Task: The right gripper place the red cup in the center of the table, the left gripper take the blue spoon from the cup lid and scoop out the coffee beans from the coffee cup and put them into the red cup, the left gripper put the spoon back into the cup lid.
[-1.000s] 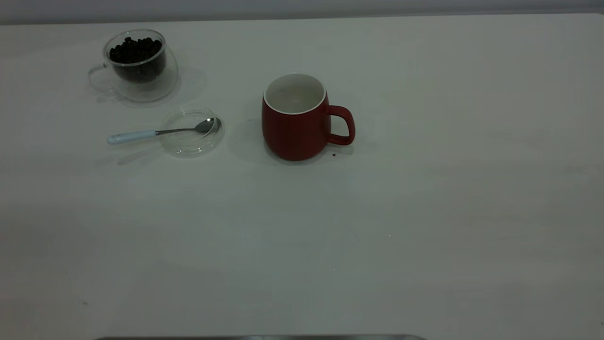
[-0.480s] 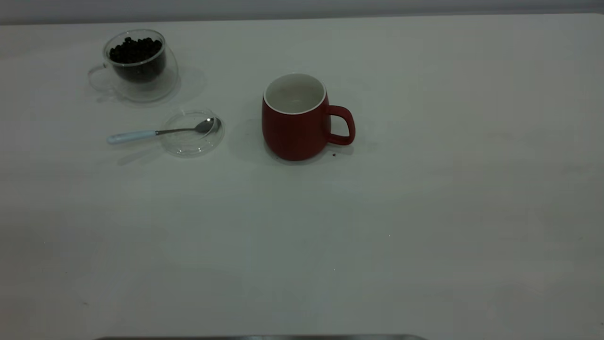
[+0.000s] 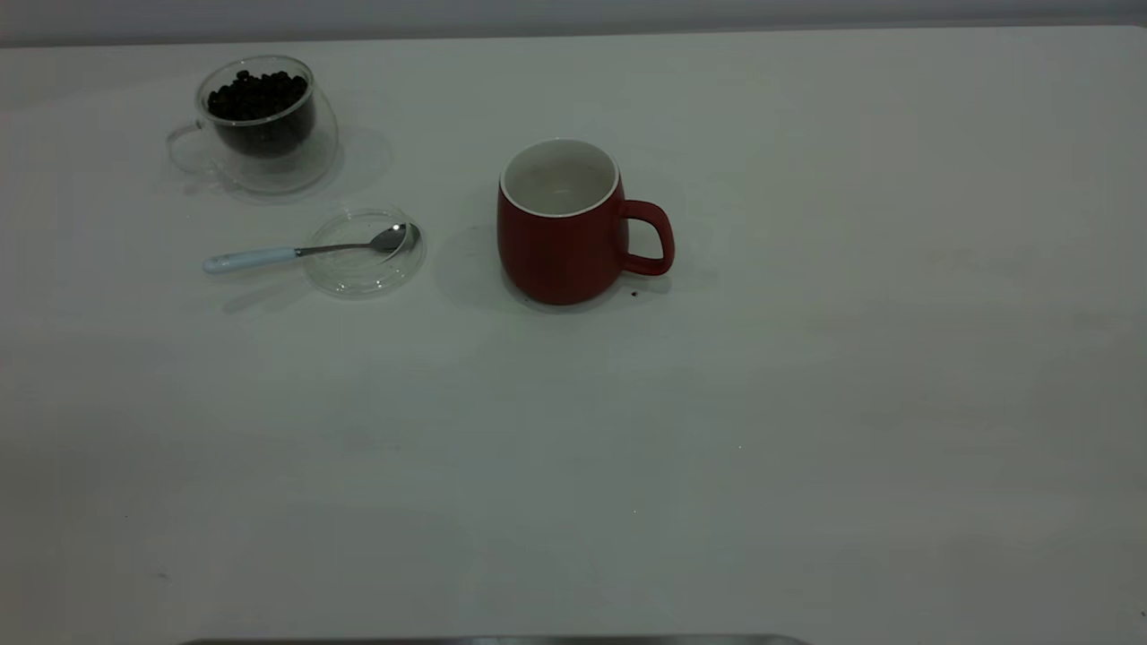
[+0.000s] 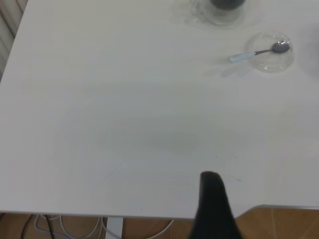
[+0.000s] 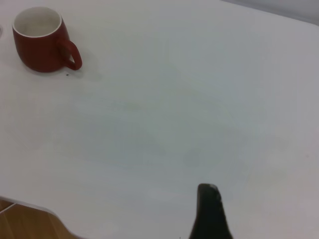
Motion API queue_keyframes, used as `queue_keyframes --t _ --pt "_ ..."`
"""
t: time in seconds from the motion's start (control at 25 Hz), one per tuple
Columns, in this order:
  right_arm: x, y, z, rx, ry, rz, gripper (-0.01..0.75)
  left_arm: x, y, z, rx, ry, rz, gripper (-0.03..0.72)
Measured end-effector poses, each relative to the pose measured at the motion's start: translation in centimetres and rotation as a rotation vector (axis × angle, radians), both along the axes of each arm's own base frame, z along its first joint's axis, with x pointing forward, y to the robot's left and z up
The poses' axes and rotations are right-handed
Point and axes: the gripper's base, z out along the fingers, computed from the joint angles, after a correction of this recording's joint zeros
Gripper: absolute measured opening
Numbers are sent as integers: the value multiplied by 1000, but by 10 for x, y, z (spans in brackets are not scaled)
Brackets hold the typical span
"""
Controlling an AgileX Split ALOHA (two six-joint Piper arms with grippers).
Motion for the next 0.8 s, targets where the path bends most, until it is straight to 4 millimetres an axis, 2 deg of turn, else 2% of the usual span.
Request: queue_keyframes --t 0.8 --pt "0 0 0 0 0 -29 573 0 0 0 1 0 -1 587"
